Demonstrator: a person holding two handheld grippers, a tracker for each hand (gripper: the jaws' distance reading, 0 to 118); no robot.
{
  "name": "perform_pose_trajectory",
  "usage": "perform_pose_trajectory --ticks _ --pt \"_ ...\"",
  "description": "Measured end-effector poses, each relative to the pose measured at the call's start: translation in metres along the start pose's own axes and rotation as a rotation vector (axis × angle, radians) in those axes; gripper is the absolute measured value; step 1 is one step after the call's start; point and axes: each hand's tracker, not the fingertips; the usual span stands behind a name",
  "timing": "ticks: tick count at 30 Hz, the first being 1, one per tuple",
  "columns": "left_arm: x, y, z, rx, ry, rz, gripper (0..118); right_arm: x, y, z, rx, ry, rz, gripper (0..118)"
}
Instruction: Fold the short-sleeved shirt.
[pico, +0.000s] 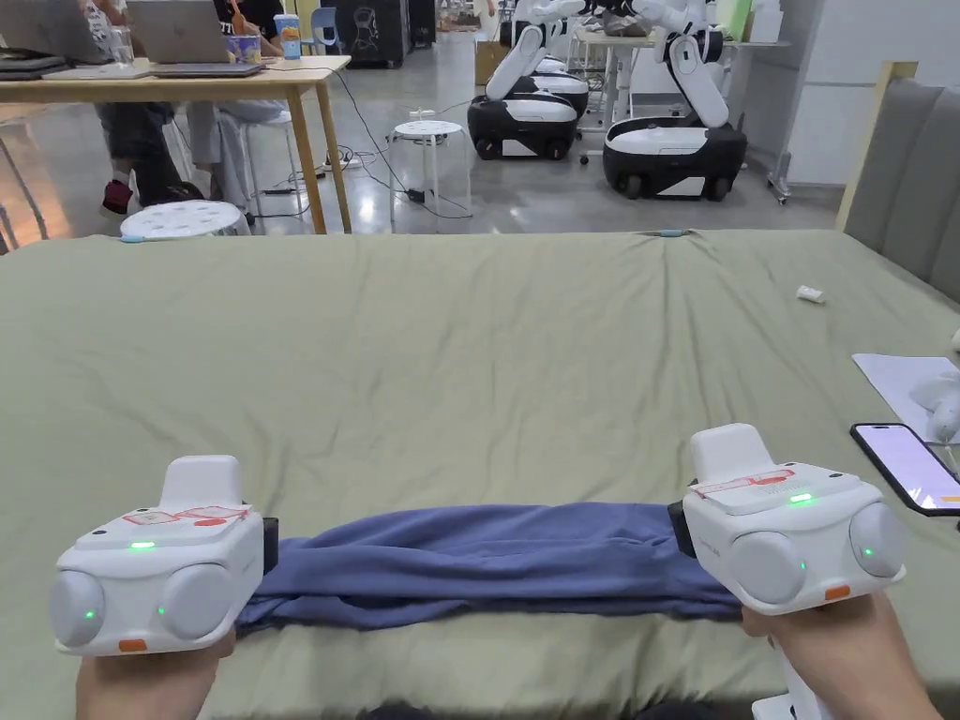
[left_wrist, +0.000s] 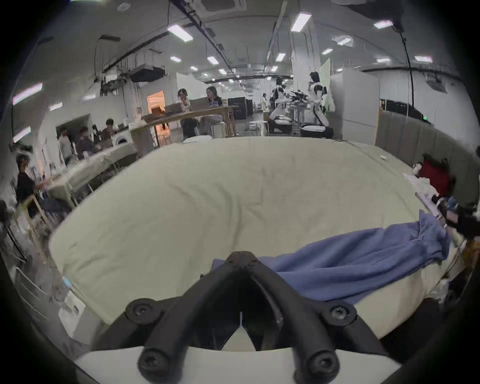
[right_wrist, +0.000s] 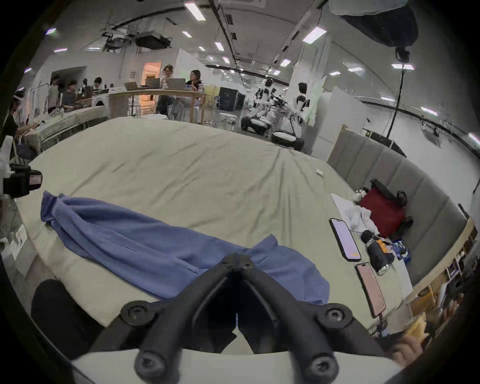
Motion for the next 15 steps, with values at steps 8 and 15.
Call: perform_pose_trajectory --ticks 8,15 --pt "-0.075 -0.017 -0.018 -0.139 -0.313 0.209 72 -0.016 0.006 0.003 0.015 0.039 0.031 0" --pt "-0.121 -0.034 -0.028 -0.219 -0.571 0.482 89 -0.04 0.013 -0.004 0.013 0.07 0.054 0"
